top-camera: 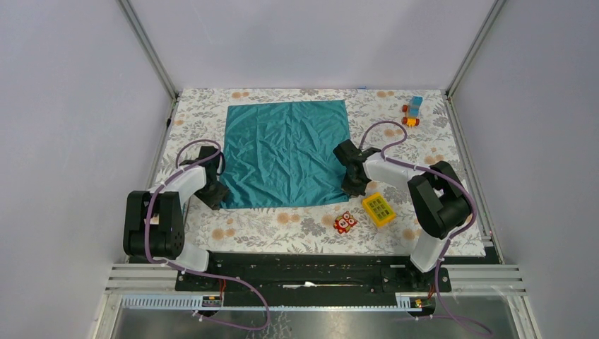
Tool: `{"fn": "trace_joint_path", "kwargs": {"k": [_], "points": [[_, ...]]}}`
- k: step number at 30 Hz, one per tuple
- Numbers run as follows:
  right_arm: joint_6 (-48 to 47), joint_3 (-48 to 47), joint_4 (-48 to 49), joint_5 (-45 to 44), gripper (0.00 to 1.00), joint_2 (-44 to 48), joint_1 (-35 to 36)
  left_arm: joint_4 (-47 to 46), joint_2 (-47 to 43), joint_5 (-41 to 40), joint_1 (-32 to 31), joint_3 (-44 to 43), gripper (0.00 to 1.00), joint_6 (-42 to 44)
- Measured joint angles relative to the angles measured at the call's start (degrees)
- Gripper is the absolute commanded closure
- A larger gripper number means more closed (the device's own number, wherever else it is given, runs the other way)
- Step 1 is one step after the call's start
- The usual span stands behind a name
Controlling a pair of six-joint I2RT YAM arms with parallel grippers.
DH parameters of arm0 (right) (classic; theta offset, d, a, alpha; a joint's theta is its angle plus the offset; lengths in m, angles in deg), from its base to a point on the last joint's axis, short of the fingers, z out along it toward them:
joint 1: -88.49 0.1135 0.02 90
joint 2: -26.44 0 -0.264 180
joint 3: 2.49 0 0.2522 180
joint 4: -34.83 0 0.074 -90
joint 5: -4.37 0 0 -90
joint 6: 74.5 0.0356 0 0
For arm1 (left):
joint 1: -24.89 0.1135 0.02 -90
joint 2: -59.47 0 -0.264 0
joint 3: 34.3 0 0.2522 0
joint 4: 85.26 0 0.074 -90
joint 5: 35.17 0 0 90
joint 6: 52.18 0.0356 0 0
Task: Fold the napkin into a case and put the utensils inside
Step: Pick up the flattened napkin from the center of the board.
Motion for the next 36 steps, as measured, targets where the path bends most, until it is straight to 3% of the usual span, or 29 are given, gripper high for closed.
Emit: {"fn": "trace_joint_path", "kwargs": {"k": [12, 14, 24, 28, 36], "points": [[0.68, 0.63, -0.55, -0.09, 1.0, 0.63, 0.0, -2.86, -0.98, 0.68, 0.7, 0.9, 0.88, 0.37], [0.76, 0.66, -0.68, -0.09, 1.0, 0.92, 0.0, -3.54, -1.92, 0.52, 0.81, 1.75, 1.0, 0.59], [-1.62, 1.64, -0.2, -0.28, 1.0, 6.93, 0.0, -1.29, -12.66, 1.57, 1.16, 2.16, 1.0, 4.15], [-6.6, 0.61, 0.31, 0.07, 1.0, 13.11, 0.0, 0.83, -19.1, 4.55, 1.18, -5.14, 1.0, 6.49], [-18.93, -5.97, 6.88, 9.18, 1.0, 32.17, 0.0, 1.75, -26.18, 10.75, 1.22, -32.24, 1.0, 10.69]]}}
